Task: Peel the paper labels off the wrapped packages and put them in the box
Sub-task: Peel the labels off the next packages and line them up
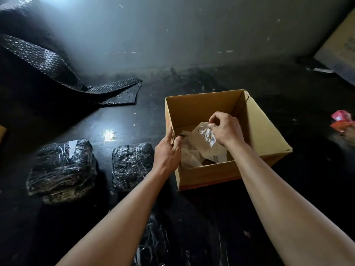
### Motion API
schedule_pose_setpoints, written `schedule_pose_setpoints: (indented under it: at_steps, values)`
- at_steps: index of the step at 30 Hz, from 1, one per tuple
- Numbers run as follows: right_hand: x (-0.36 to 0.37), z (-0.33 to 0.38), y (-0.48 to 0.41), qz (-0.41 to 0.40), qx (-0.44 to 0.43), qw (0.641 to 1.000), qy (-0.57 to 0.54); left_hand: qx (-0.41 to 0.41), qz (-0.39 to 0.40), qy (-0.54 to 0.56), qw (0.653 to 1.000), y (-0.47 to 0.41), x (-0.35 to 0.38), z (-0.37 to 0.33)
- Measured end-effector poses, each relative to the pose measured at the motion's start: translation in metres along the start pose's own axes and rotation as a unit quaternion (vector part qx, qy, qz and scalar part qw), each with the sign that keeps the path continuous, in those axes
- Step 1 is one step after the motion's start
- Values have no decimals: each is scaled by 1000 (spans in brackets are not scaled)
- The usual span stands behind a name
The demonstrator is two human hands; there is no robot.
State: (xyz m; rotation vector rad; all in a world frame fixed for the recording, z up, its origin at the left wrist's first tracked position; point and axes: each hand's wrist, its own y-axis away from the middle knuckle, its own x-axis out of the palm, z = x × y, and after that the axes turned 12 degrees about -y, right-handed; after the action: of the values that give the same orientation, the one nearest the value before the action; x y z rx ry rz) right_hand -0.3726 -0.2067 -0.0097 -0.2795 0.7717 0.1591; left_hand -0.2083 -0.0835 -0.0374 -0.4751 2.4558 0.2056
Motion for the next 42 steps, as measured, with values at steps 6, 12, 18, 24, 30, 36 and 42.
schedule_pose_setpoints:
  at_steps: [6,12,18,24,30,36,42]
  values:
    - [9,-5,-9,23,9,1000,0,1,-22,3,1000,1,3,0]
    - [4,-4,-14,15,2,1000,-2,-8,-19,7,1000,-3,7,7]
    - [-3,-4,-15,32,0,999,2,-6,-22,3,1000,-6,8,11]
    - [-7,-4,-14,63,6,998,9,1,-21,-6,1000,-5,6,10]
    - [-13,-3,-13,73,11,997,22,-2,-14,-10,1000,-8,6,13]
    - [-17,0,-11,59,13,998,29,2,-8,-9,1000,-8,5,13]
    - [-21,12,-5,90,14,995,34,1,-1,-4,1000,-9,4,15]
